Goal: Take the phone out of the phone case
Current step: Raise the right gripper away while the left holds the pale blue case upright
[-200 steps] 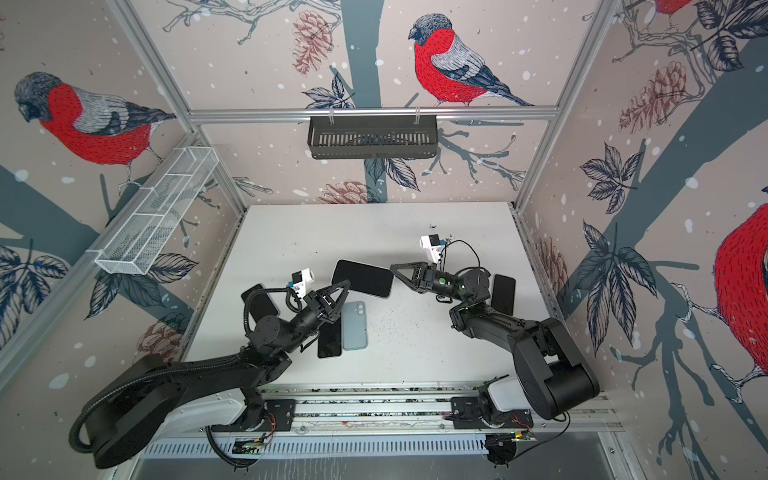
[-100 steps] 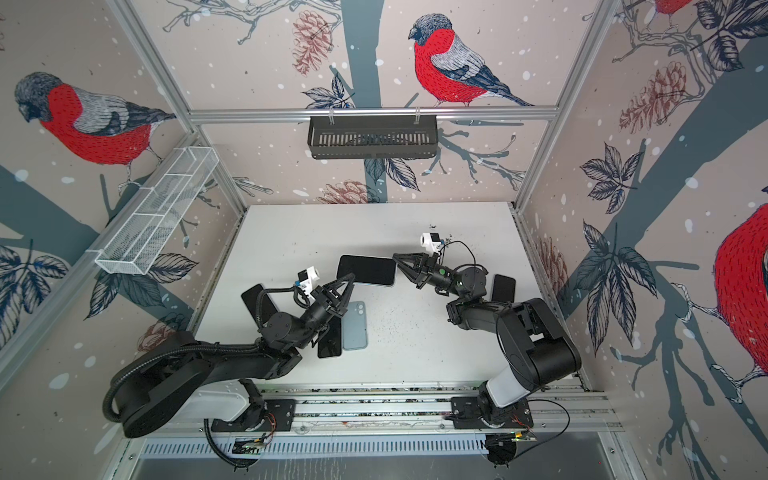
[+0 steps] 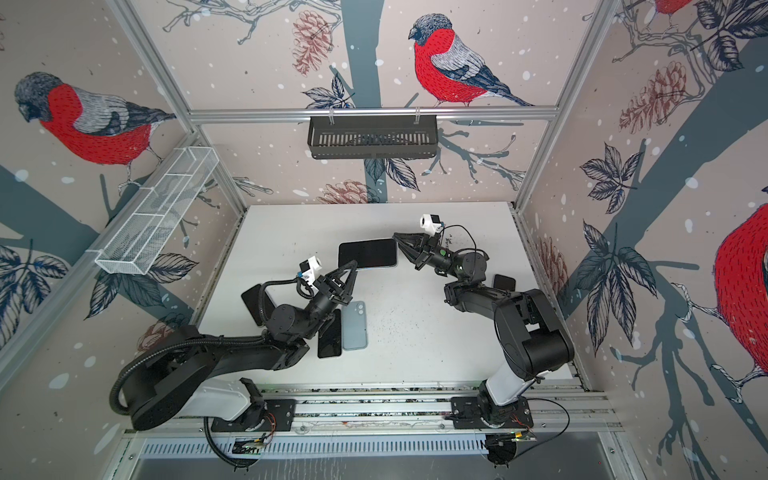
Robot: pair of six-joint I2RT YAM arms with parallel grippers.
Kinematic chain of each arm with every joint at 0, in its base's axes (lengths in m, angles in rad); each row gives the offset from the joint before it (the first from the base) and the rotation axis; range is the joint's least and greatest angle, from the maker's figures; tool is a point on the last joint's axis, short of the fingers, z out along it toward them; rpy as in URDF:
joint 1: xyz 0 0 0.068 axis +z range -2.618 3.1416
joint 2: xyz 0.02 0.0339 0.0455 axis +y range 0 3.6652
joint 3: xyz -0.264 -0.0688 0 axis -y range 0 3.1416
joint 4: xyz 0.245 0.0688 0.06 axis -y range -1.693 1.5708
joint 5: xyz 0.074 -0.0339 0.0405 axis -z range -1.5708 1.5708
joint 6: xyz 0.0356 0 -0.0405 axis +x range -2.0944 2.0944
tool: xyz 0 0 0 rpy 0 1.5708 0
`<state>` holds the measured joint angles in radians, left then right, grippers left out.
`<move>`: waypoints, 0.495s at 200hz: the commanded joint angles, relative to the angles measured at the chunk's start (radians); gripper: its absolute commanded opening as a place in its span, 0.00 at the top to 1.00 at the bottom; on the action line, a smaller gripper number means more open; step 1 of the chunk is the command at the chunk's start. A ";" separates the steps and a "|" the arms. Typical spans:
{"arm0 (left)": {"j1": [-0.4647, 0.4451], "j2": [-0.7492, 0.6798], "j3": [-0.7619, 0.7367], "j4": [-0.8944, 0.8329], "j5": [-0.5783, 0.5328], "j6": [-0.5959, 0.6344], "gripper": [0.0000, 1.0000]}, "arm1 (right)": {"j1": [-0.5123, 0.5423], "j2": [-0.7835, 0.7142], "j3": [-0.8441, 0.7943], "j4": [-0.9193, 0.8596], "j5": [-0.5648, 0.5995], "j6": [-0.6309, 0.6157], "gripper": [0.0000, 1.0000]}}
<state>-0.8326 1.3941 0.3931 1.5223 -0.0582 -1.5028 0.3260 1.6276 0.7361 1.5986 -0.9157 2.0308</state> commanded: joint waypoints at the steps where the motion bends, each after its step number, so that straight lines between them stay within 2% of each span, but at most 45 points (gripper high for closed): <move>1: -0.003 0.019 0.034 0.280 0.069 -0.005 1.00 | -0.019 0.022 0.054 0.267 0.146 0.061 0.94; 63: 0.037 0.104 0.176 0.280 0.090 -0.030 1.00 | -0.057 0.119 0.220 0.267 0.161 0.154 0.94; 88: 0.061 0.133 0.218 0.280 0.110 -0.052 1.00 | -0.076 0.160 0.282 0.267 0.121 0.178 0.94; 99: 0.071 0.137 0.231 0.280 0.117 -0.056 1.00 | -0.094 0.161 0.287 0.267 0.112 0.180 0.91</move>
<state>-0.7776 1.5234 0.5930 1.5352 0.0269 -1.5284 0.2535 1.7790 0.9977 1.6016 -0.7761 2.0903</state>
